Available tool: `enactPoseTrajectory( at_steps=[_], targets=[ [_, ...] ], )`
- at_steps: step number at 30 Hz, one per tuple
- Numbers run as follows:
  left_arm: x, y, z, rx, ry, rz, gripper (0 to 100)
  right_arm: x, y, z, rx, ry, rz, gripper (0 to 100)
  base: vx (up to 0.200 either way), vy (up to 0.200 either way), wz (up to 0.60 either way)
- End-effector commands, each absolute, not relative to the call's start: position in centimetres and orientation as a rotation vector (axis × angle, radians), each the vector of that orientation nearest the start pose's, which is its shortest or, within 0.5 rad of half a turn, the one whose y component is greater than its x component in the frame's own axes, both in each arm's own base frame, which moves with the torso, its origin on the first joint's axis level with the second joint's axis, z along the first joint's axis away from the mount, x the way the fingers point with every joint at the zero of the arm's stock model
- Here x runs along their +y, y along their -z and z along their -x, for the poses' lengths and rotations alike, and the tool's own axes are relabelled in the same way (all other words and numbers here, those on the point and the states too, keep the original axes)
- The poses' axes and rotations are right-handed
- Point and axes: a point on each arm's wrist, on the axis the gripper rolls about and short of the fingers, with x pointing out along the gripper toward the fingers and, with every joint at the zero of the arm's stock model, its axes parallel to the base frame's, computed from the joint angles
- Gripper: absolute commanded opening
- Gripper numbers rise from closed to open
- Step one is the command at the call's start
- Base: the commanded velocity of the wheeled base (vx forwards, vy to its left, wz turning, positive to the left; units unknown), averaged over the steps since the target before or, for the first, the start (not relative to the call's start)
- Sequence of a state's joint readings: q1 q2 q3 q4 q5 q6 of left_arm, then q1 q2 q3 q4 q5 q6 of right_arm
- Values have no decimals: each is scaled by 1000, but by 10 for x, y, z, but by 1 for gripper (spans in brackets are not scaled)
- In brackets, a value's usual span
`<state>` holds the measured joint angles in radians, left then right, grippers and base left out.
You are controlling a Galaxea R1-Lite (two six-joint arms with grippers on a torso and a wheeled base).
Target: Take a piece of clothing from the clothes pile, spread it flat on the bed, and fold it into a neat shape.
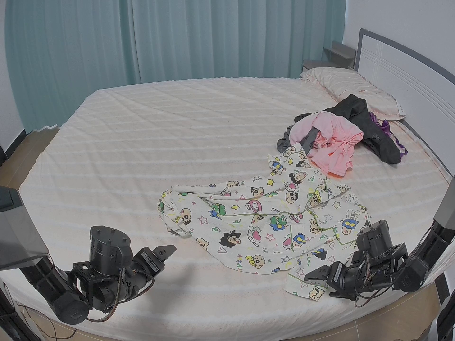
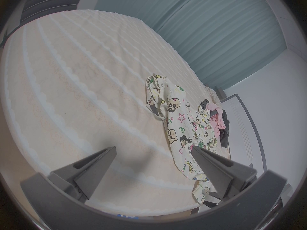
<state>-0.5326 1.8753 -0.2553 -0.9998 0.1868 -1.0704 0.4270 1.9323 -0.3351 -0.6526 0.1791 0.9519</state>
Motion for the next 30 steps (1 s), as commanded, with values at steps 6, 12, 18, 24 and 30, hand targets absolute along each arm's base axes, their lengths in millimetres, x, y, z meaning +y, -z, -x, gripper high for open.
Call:
enactPoseTrajectory(
  at_steps=[6, 12, 18, 24, 30],
  targets=[
    [-118, -49, -209, 684, -16, 809, 100, 110, -8, -223, 1159, -51, -726, 0, 0, 0, 0],
    [-118, -48, -210, 686, -17, 808, 100, 109, -9, -220, 1157, -48, -720, 0, 0, 0, 0],
    [-118, -48, -209, 686, -19, 806, 100, 95, -68, -206, 963, -147, -793, 0, 0, 0, 0],
    [-119, -50, -212, 657, -26, 798, 100, 70, -146, -177, 778, -239, -837, 0, 0, 0, 0],
    [-123, -54, -218, 639, 0, 759, 100, 50, -188, -162, 703, -295, -849, 0, 0, 0, 0]
  ],
)
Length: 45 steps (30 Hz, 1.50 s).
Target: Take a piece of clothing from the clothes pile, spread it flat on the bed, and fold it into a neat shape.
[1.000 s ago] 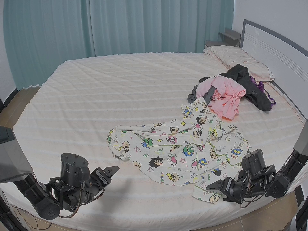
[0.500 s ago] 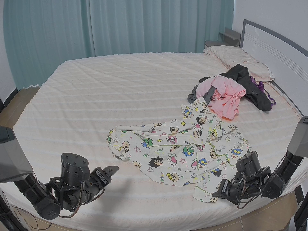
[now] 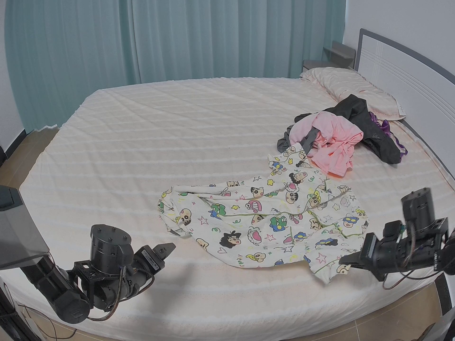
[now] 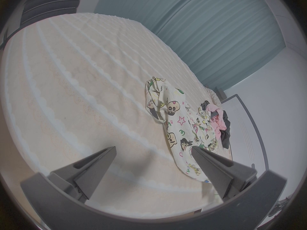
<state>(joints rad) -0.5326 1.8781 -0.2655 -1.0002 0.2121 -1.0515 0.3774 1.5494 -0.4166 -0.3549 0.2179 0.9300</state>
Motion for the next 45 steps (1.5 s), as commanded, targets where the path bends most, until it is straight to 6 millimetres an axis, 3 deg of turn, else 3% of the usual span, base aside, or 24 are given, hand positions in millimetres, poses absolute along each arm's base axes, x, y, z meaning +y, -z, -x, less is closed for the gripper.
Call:
enactPoseTrajectory(
  at_steps=[1, 4, 9, 12, 21, 31, 43, 44, 45],
  targets=[
    [-123, -54, -218, 639, 0, 759, 100, 50, -188, -162, 703, -295, -849, 0, 0, 0, 0],
    [-127, -59, -225, 612, 27, 732, 100, 39, -194, -172, 653, -249, -851, 0, 0, 0, 0],
    [-134, -52, -240, 635, 18, 707, 100, 35, -195, -172, 641, -242, -847, 0, 0, 0, 0],
    [-142, -39, -261, 679, -16, 686, 100, 34, -194, -173, 639, -233, -850, 0, 0, 0, 0],
    [-144, -5, -274, 749, 26, 498, 100, 29, -200, -181, 607, -217, -861, 0, 0, 0, 0],
    [-142, 9, -295, 662, 88, 353, 100, 30, -196, -188, 614, -213, -863, 0, 0, 0, 0],
    [-155, 19, -341, 575, 59, 280, 100, 31, -193, -190, 627, -214, -864, 0, 0, 0, 0],
    [-156, 19, -342, 579, 55, 275, 0, 31, -193, -190, 627, -214, -864, 0, 0, 0, 0],
    [-156, 19, -343, 582, 53, 275, 0, 30, -193, -190, 626, -213, -864, 0, 0, 0, 0]
  ],
)
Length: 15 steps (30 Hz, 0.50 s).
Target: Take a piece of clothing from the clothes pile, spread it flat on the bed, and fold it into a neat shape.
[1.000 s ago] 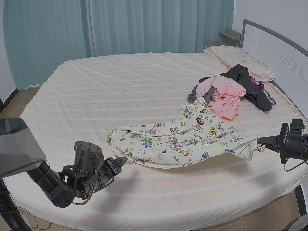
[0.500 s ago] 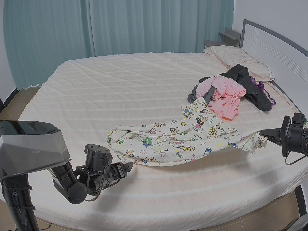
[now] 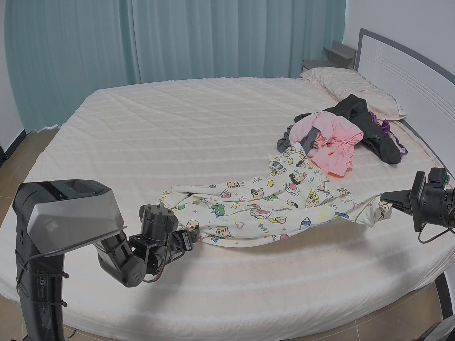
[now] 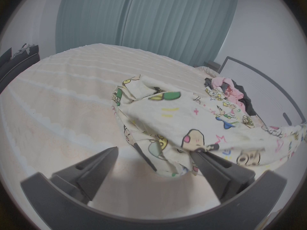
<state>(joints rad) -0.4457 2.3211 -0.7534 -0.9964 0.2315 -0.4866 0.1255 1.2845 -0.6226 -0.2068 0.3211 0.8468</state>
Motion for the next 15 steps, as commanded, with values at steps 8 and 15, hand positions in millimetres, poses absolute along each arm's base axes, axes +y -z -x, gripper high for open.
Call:
enactPoseTrajectory(
  at_steps=[8, 15],
  targets=[
    [-143, 12, -345, 565, 0, 280, 0, 30, -194, -191, 620, -213, -863, 0, 0, 0, 0],
    [-125, -30, -324, 510, -17, 305, 0, 28, -195, -194, 594, -210, -865, 0, 0, 0, 0]
  ],
)
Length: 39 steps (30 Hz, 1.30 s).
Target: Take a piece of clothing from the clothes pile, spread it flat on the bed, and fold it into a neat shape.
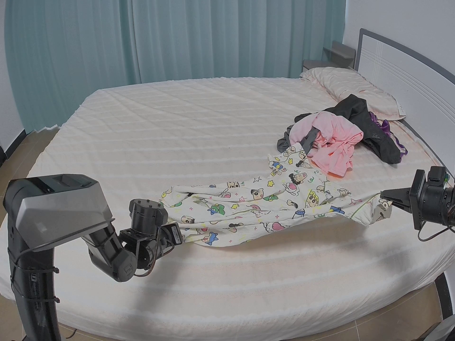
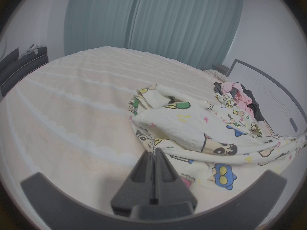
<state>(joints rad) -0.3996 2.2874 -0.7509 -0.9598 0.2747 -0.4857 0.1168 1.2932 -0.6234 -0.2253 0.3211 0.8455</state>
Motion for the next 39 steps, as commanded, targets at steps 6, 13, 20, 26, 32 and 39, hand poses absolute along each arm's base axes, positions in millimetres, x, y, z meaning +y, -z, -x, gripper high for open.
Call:
enactPoseTrajectory(
  at_steps=[6, 13, 20, 26, 32, 39],
  targets=[
    [-106, -82, -301, 499, -5, 338, 0, 26, -194, -200, 575, -200, -867, 0, 0, 0, 0],
    [-78, -119, -269, 610, 52, 386, 0, 26, -190, -199, 586, -193, -866, 0, 0, 0, 0],
    [-65, -91, -244, 806, 53, 380, 0, 27, -172, -197, 657, -175, -839, 0, 0, 0, 0],
    [-62, -68, -230, 903, 52, 378, 100, 27, -149, -181, 758, -159, -782, 100, 0, 0, 0],
    [-56, -55, -209, 971, 30, 365, 100, 24, -128, -159, 906, -126, -701, 100, 0, 0, 0],
    [-57, -67, -221, 872, 38, 405, 100, 23, -131, -163, 886, -119, -703, 100, 0, 0, 0]
  ],
)
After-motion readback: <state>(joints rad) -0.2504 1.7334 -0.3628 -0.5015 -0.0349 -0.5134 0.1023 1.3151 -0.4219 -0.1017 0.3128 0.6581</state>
